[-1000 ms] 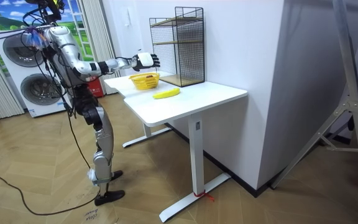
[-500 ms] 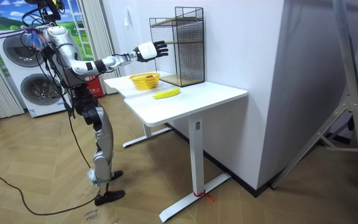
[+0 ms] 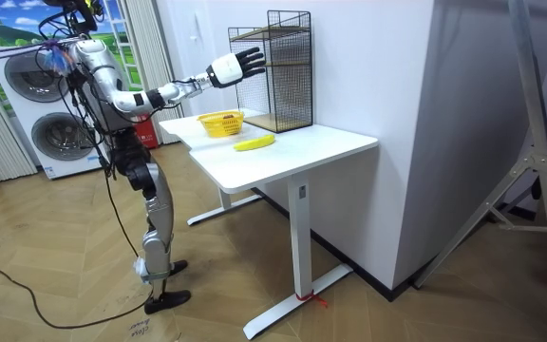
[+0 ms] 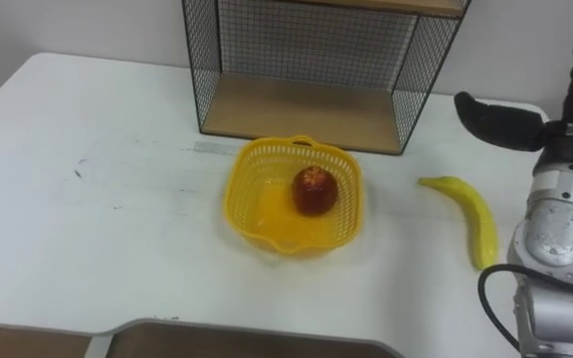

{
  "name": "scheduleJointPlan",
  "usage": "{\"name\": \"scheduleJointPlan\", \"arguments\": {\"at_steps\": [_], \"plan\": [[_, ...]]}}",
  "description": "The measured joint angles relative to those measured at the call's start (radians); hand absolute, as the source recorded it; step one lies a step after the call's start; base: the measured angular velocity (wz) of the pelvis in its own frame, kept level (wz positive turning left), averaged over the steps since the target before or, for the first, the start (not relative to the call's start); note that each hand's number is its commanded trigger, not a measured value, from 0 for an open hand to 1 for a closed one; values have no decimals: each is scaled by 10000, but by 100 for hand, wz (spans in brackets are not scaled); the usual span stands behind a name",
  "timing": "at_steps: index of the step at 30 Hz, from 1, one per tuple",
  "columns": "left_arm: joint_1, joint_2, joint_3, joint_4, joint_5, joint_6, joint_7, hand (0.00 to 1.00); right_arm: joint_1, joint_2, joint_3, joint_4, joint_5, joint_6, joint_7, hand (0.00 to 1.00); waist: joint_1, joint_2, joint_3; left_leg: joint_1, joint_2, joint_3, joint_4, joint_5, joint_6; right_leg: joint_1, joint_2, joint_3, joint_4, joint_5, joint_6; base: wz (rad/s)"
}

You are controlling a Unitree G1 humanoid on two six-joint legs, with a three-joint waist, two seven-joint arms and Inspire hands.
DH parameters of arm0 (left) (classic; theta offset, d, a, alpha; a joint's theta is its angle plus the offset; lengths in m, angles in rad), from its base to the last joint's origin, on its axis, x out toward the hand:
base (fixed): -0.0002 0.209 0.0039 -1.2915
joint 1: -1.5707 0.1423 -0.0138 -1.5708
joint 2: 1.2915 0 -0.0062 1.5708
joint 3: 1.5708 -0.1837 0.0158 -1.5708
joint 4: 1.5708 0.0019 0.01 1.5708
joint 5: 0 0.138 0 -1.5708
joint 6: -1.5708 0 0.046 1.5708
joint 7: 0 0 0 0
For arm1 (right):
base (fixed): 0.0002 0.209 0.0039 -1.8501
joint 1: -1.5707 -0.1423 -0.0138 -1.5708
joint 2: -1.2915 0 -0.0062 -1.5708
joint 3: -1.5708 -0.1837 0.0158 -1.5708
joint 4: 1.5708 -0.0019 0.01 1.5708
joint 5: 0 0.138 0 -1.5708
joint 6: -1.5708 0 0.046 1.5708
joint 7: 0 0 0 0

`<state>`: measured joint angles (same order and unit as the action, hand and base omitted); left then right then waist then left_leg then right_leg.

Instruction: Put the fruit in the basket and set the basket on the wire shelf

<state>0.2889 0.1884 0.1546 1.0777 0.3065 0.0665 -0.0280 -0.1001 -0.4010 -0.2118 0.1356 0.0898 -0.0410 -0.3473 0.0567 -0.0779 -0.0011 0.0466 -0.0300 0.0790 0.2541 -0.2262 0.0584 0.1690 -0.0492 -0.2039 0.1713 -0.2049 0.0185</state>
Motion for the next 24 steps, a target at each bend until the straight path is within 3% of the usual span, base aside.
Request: {"name": "scheduleJointPlan", "arguments": {"at_steps": [8,14,24], "plan": [[-13,23,3,-204,25,407,1,0,-82,-150,-51,1134,221,453,162,0,-40,-210,14,-10,-3,-41,-5,0,0,40,2,-31,-18,-2,3,1],[-16,38,207,-279,35,774,-32,0,-214,-235,-55,1796,230,1075,840,0,-39,-359,-23,-164,-20,-172,56,5,-7,-113,1,-158,-12,-2,2,5],[-29,184,171,-368,23,874,-40,0,-989,-656,364,3495,326,1309,2239,0,-7,-343,31,-188,-19,-255,133,20,-12,-96,3,-235,-7,-1,2,2]]}}
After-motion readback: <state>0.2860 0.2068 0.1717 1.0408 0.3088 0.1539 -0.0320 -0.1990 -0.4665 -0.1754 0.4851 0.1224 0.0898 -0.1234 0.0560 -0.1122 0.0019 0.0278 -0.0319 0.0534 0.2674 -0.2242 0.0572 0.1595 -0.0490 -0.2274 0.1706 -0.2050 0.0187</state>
